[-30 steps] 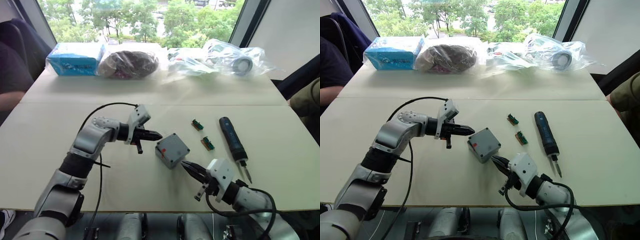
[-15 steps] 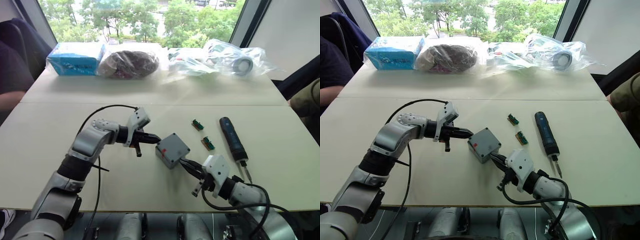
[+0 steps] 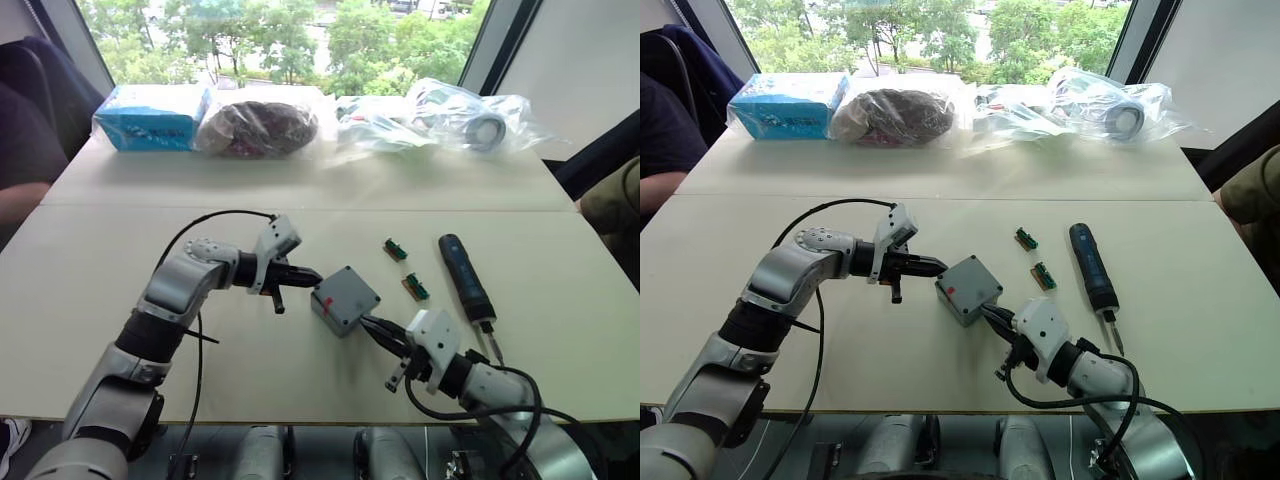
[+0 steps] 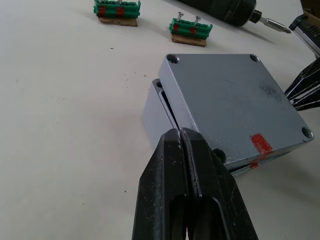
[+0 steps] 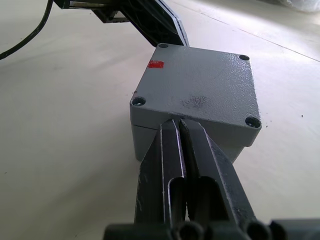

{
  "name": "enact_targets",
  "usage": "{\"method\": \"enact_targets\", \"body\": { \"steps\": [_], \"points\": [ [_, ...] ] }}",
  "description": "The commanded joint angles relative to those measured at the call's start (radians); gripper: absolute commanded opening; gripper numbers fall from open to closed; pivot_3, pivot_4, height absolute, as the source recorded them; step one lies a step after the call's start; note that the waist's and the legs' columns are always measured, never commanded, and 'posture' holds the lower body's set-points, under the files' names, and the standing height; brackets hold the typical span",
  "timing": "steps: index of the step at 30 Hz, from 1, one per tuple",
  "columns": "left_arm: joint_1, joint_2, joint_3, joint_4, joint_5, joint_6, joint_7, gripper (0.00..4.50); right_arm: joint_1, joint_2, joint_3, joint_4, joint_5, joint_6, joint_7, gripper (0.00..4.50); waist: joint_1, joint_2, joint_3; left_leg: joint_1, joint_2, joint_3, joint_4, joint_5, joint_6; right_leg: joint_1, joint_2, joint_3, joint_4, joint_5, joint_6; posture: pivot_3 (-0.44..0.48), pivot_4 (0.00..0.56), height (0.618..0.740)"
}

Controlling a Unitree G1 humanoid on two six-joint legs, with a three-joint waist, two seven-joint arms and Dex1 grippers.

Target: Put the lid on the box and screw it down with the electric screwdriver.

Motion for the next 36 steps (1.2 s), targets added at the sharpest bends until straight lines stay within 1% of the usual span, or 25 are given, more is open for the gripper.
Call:
{"method": "enact_targets", "body": {
  "steps": [1,19,31,36],
  "points": [
    [0.004,0.005,0.022,-0.038,-0.025,0.011,0.000,0.00,-0.023,0.011,-0.001,-0.003,-0.003,-0.022,-0.002,0.07,0.000,0.000,0.000,0.000,0.000,0.000,0.000,0.000,0.000,0.000,0.000,0.000,0.000,0.000,0.000,0.000,0.150,0.740],
    [0.019,0.012,0.009,-0.094,-0.029,0.037,-0.006,0.00,-0.017,0.006,0.009,-0.019,0.008,-0.008,0.028,0.07,0.000,0.000,0.000,0.000,0.000,0.000,0.000,0.000,0.000,0.000,0.001,0.000,0.001,0.000,0.001,0.000,0.150,0.740],
    [0.017,0.026,-0.025,-0.069,0.008,-0.001,-0.008,0.00,-0.006,0.011,0.009,-0.024,0.022,-0.001,0.033,0.07,0.000,0.000,0.000,0.000,0.000,-0.001,0.001,0.000,0.000,0.000,0.001,0.000,0.001,0.000,0.001,0.000,0.150,0.740],
    [0.003,0.025,-0.017,-0.026,0.023,-0.034,-0.001,0.00,-0.001,0.005,0.001,-0.026,0.024,0.000,0.035,0.07,0.001,0.000,0.000,0.000,0.000,0.000,0.001,0.000,0.000,0.001,0.001,0.000,0.001,0.000,0.001,0.000,0.150,0.740]
  ]
}}
